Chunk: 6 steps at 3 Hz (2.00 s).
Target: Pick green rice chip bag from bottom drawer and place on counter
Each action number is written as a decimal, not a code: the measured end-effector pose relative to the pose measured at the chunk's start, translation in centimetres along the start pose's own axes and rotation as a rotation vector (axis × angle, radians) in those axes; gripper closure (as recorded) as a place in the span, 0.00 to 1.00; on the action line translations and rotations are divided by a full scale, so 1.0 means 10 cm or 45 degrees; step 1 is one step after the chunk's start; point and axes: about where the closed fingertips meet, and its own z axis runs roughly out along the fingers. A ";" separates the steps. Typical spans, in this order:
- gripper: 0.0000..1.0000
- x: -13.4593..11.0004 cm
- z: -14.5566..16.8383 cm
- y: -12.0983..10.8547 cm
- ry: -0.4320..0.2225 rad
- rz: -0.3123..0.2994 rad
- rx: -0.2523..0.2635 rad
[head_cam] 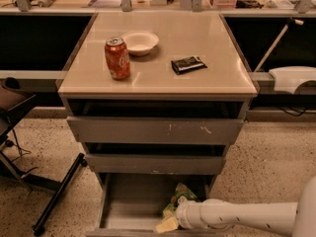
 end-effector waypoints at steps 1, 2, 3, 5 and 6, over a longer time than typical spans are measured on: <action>0.00 0.17 0.20 -0.45 0.006 0.103 0.116; 0.00 0.35 0.18 -1.03 0.014 0.202 0.281; 0.00 0.39 0.15 -1.11 0.017 0.210 0.308; 0.00 0.68 0.73 -1.09 0.130 0.248 0.228; 0.00 0.90 1.09 -1.20 0.166 0.311 0.219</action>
Offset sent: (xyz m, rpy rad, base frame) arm 0.0901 -0.1400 -0.0912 -0.1915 0.0022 -0.4378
